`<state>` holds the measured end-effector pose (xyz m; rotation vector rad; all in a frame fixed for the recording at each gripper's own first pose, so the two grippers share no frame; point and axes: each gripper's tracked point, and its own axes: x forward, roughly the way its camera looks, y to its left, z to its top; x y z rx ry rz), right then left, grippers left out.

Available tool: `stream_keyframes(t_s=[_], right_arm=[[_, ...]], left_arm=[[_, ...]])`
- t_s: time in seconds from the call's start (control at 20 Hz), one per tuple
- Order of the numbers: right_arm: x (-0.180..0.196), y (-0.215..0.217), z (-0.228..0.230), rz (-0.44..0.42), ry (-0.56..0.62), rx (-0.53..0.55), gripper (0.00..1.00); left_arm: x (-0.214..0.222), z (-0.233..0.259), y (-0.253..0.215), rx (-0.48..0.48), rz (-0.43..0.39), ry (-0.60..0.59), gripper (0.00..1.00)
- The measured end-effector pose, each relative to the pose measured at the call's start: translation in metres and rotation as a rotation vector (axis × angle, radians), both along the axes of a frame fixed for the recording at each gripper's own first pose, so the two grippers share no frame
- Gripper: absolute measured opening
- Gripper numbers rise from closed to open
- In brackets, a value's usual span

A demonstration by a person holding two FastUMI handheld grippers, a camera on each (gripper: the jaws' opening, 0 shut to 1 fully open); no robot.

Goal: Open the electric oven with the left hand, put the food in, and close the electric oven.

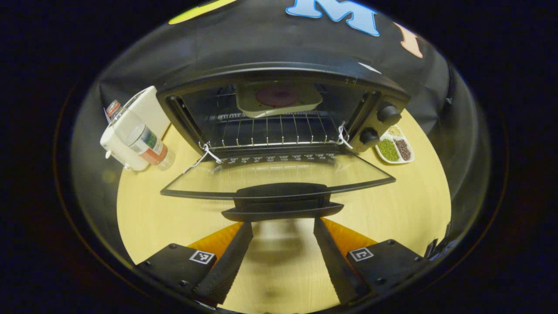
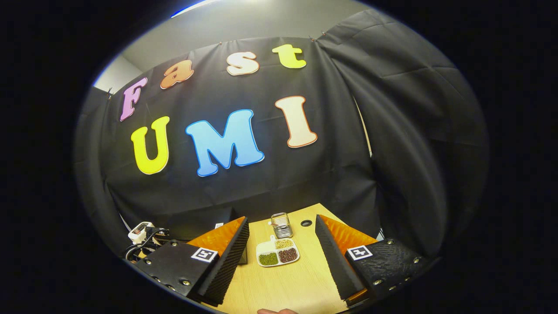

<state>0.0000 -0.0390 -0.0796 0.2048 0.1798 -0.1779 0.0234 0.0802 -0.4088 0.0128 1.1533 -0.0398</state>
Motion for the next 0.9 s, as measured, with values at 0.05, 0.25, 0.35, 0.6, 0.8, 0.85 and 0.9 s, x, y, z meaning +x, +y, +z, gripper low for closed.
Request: stream_keyframes(t_s=[0.05, 0.25, 0.35, 0.6, 0.8, 0.85, 0.9], right_arm=[[-0.001, -0.001, -0.001, -0.003, 0.003, 0.002, 0.93], [-0.005, -0.008, -0.001, -0.016, 0.005, 0.001, 0.93], [-0.005, -0.008, -0.006, -0.015, 0.015, 0.006, 0.93], [-0.009, -0.007, -0.018, 0.006, 0.049, 0.002, 0.93], [-0.009, -0.004, -0.023, 0.032, 0.062, 0.001, 0.93], [-0.01, -0.004, -0.025, 0.04, 0.063, 0.0, 0.92], [-0.01, -0.003, -0.025, 0.049, 0.065, -0.005, 0.92]], left_arm=[[0.002, 0.002, -0.001, -0.005, 0.007, -0.008, 1.0], [0.008, 0.009, -0.002, -0.002, 0.007, -0.038, 1.0], [0.011, 0.013, -0.001, 0.003, 0.008, -0.046, 0.96], [0.02, 0.034, -0.001, 0.015, 0.018, -0.118, 0.96], [0.018, 0.057, -0.002, 0.035, 0.024, -0.201, 1.0], [0.017, 0.062, -0.004, 0.029, 0.025, -0.224, 0.96], [0.018, 0.073, -0.005, 0.013, 0.022, -0.262, 0.92]])
